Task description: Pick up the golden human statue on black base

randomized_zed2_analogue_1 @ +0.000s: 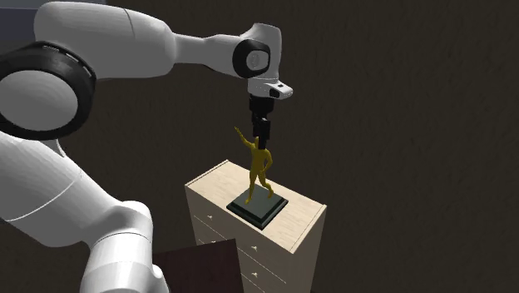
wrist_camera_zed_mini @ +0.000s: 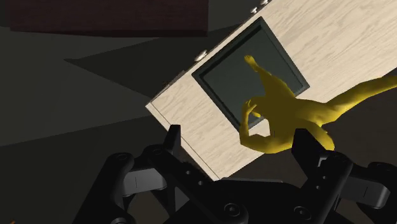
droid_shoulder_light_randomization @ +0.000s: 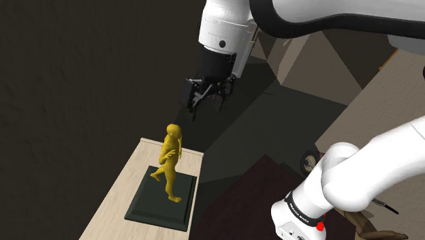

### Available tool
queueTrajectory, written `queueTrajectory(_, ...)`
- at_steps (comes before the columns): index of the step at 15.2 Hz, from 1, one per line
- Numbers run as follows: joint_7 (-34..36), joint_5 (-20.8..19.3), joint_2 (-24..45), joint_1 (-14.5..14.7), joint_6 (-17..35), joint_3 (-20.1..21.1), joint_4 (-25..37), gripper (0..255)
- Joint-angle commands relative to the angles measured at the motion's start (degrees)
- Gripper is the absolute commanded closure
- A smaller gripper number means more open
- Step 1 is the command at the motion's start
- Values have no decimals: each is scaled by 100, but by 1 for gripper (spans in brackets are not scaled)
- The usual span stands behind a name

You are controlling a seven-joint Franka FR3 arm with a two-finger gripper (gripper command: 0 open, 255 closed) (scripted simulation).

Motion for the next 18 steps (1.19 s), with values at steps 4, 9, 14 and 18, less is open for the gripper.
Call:
queueTrajectory(4, 854, -335, 997, 103, 127, 577, 923, 0)
queueTrajectory(9, 974, -411, 1165, 146, 442, 657, 770, 0)
queueTrajectory(14, 969, -411, 1180, 154, 717, 670, 510, 0)
queueTrajectory(18, 971, -414, 1185, 153, 718, 671, 512, 255)
